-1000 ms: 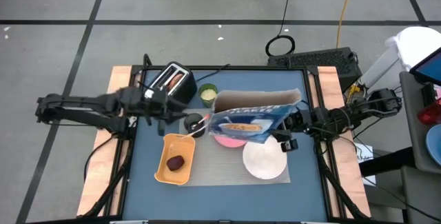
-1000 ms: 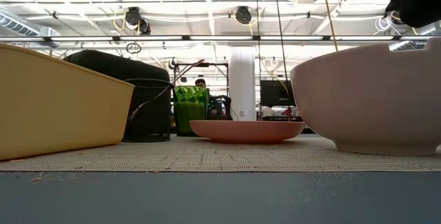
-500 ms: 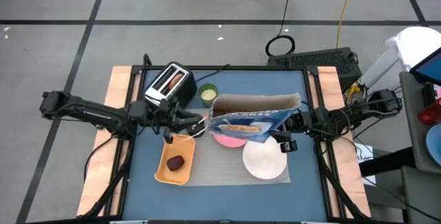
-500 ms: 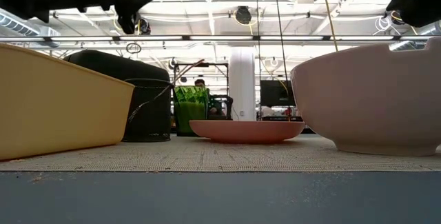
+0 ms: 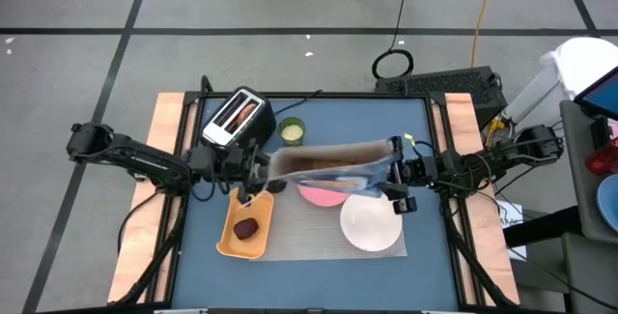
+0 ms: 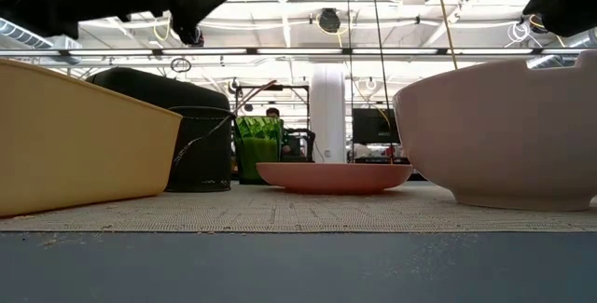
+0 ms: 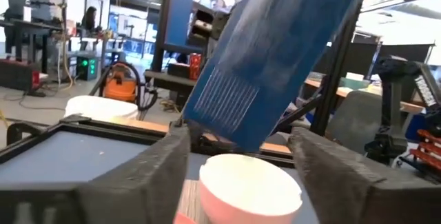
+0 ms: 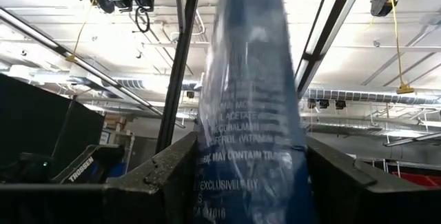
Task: Arrange a breakfast setting
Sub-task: Pour the cereal in the bowl
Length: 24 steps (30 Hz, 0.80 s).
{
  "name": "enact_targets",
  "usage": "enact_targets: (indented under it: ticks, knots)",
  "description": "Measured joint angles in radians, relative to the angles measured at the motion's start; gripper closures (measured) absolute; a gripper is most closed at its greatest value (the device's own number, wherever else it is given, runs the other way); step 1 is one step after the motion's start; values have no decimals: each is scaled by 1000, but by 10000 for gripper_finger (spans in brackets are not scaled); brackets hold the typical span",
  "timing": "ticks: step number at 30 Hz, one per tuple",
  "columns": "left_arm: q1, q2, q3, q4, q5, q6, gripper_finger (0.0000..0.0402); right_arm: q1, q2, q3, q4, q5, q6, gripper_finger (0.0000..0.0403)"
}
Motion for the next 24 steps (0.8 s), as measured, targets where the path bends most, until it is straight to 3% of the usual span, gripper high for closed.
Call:
enact_targets:
  ticks: [7,18,24]
  knots:
    - [0,10,0,0,-8,-18,62,0,-3,4,3,1,-19,248]
    - [0,9,0,24,-23,-41,55,-13,-1,2,-40,1,-19,393]
    - [0,9,0,62,-27,-55,55,-13,-1,2,-57,1,-12,392]
